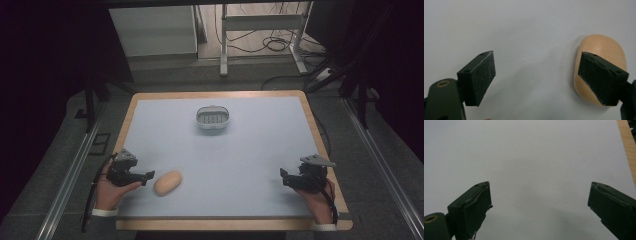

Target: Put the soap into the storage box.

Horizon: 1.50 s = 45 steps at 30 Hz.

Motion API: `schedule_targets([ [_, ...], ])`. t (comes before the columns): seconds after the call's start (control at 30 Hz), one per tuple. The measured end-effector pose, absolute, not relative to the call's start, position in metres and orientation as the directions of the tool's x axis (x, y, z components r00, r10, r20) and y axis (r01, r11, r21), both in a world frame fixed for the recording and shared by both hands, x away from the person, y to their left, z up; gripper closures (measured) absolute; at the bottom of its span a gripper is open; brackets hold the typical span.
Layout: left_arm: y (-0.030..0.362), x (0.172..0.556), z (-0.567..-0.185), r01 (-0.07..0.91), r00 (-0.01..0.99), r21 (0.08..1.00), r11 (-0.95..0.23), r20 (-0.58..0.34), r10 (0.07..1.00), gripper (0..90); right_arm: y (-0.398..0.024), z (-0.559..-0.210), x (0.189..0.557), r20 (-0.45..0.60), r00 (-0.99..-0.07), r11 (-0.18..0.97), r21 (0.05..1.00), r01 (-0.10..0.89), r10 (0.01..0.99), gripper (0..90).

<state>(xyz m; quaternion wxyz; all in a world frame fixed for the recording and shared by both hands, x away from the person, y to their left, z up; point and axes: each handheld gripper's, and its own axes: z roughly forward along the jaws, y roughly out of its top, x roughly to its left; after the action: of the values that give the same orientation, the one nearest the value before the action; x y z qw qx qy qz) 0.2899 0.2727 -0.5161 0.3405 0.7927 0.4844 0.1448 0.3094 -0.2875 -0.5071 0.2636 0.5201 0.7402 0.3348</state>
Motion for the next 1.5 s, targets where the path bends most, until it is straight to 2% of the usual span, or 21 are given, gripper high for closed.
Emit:
schedule_targets([
  [0.67, 0.277, 0.298, -0.516, 0.716, 0.429, 0.65, -0.255, -0.122, 0.895, 11.3, -0.306, -0.506, 0.305, 0.029, -0.315, 0.173, 0.785, 0.595, 0.949, 5.3],
  [1.5, 0.253, 0.298, -0.482, 0.673, 0.555, 0.624, -0.398, -0.07, 0.829, 14.7, -0.309, -0.504, 0.298, -0.006, -0.28, 0.175, 0.795, 0.581, 0.96, 5.3],
])
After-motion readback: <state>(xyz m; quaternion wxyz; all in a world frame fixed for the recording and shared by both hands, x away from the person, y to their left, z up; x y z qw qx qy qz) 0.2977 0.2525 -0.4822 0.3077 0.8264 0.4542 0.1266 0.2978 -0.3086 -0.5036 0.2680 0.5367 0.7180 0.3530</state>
